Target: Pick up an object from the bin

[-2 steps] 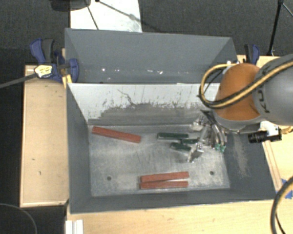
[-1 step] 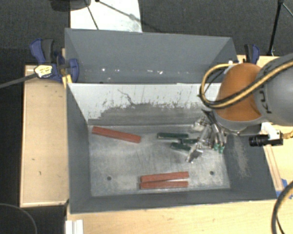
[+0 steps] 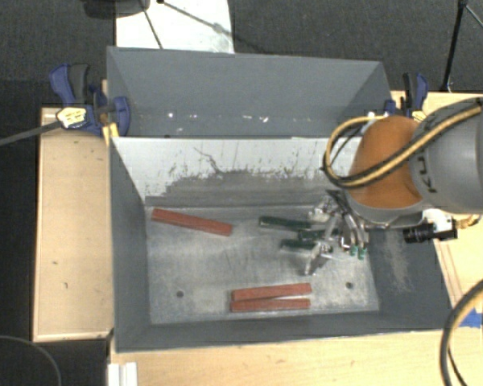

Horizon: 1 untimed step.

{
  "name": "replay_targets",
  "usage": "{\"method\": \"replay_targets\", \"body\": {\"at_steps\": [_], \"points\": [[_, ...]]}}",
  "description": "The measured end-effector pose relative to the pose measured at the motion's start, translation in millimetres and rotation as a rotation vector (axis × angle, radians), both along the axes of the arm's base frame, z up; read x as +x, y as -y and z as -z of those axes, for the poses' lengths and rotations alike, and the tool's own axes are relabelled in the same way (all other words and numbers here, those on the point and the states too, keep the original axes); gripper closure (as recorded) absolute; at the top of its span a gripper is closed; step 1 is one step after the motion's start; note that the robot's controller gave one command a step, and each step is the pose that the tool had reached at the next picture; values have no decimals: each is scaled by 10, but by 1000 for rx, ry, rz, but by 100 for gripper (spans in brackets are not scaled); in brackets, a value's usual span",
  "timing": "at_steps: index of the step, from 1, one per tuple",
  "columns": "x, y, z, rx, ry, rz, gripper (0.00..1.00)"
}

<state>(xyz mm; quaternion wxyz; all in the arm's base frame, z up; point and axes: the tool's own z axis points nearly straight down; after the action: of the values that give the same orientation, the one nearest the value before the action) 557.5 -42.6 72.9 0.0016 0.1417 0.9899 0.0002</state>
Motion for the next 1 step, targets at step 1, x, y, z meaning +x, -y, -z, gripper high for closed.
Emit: {"method": "replay_targets", "body": {"at_steps": [1], "points": [[90,19,44,-1,26,26,100]]}}
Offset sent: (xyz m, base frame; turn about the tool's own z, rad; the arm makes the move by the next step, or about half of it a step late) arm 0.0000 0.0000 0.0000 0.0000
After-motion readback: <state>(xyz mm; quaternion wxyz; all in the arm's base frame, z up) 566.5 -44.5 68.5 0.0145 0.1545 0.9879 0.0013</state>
